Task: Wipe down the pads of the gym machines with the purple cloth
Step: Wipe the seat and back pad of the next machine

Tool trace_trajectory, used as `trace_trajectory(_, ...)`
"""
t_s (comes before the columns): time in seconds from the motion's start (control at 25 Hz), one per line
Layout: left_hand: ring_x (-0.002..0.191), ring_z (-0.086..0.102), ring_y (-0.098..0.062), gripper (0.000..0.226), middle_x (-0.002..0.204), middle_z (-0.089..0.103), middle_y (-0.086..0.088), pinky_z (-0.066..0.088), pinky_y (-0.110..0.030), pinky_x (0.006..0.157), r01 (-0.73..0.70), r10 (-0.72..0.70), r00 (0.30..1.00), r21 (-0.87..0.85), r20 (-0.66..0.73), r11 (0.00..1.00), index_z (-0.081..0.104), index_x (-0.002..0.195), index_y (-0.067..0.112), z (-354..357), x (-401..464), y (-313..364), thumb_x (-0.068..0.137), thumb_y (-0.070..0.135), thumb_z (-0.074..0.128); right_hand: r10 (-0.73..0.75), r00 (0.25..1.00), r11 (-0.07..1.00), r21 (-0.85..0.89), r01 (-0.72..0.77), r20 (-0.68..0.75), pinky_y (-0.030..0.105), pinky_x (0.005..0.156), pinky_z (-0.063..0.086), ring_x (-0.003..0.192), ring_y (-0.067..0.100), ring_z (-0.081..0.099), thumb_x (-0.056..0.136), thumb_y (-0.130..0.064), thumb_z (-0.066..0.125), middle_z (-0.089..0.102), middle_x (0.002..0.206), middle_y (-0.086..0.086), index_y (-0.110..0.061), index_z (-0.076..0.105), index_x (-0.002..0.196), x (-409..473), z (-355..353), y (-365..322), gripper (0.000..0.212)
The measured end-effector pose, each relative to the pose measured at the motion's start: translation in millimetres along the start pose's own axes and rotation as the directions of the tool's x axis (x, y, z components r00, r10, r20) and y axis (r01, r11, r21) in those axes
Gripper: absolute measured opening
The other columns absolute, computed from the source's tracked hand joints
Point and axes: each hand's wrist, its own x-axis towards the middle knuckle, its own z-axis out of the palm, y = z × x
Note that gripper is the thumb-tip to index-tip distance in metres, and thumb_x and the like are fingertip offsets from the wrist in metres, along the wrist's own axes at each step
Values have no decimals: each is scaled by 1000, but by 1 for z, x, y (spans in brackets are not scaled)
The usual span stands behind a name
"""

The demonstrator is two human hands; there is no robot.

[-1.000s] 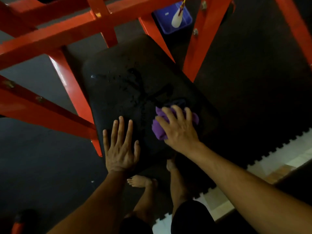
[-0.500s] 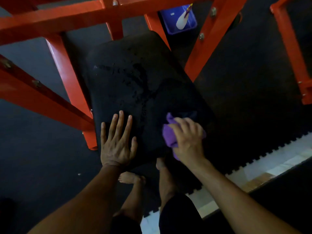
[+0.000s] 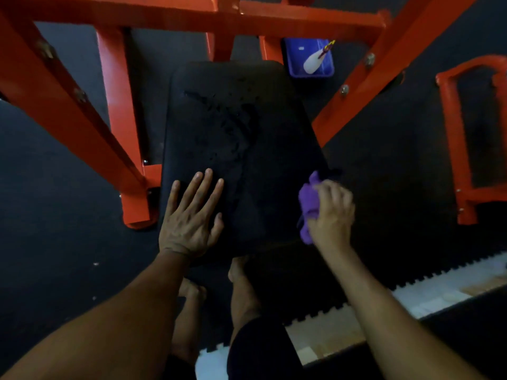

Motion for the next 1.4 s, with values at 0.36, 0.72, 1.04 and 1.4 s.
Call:
trace_trajectory(0.36, 159, 16, -22, 71, 172, 18, -5, 15, -58, 127, -26, 25, 999, -24, -21, 999, 32, 162, 19, -1, -2, -2, 95, 39, 43, -194, 976, 940, 302, 156, 102, 48, 101, 45, 129, 29, 49, 86, -29, 74, 44, 142, 6, -21, 53, 138, 82, -5, -101, 57)
trace_trajectory(0.72, 158, 20, -23, 70, 171, 23, -5, 18, -57, 126, -22, 21, 999, -39, -30, 999, 35, 161, 19, -5, 1, -1, 94, 37, 45, 433, 800, 274, 785, -555, 415, 37, 102, 50, 111, 12, 65, 89, -64, 58, 69, 123, -4, -22, 59, 135, 99, -112, -28, 63)
trace_trajectory(1.04, 157, 23, -25, 68, 169, 27, -4, 21, -57, 125, -3, 1, 999, -37, -49, 999, 38, 160, 20, -1, -1, -1, 93, 37, 43, 306, 929, 734, 672, -92, -207, 21, 93, 50, 104, 8, 62, 95, -39, 68, 69, 116, -2, -22, 65, 120, 157, -149, -17, 30)
trace_trajectory(1.4, 158, 21, -24, 70, 170, 25, -3, 13, -52, 128, 19, -19, 1000, -4, -17, 1000, 35, 161, 23, -2, -1, 1, 92, 38, 43, -617, 743, 752, -83, 654, 260, 69, 117, 8, 149, 41, 18, 74, -82, 55, 22, 162, 13, -36, 43, 148, 162, 2, -53, 88)
